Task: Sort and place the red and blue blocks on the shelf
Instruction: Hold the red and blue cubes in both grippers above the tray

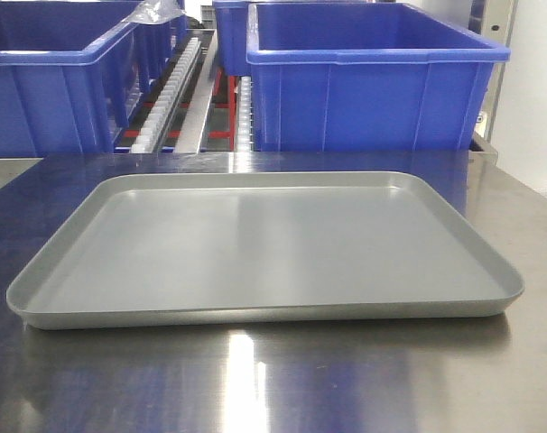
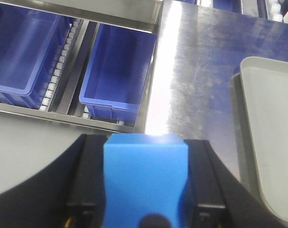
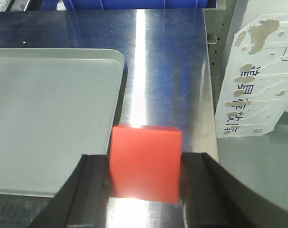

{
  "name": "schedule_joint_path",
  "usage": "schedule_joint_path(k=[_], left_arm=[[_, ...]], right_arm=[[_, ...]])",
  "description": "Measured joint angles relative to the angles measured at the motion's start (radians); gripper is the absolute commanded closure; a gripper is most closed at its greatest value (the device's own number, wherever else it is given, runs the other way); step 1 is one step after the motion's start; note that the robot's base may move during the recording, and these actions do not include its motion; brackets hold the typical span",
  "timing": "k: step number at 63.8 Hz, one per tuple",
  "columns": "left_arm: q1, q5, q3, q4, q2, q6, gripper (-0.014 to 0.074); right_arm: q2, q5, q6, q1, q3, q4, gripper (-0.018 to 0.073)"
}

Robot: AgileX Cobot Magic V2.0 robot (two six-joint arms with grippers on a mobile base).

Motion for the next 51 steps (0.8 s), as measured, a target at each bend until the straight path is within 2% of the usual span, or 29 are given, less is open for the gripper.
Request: schedule_joint_path(k=[51], left_arm=[[0.000,0.000,0.000,0.000,0.000,0.000,0.0472]], right_arm=[[0.000,0.000,0.000,0.000,0.000,0.000,0.0509]])
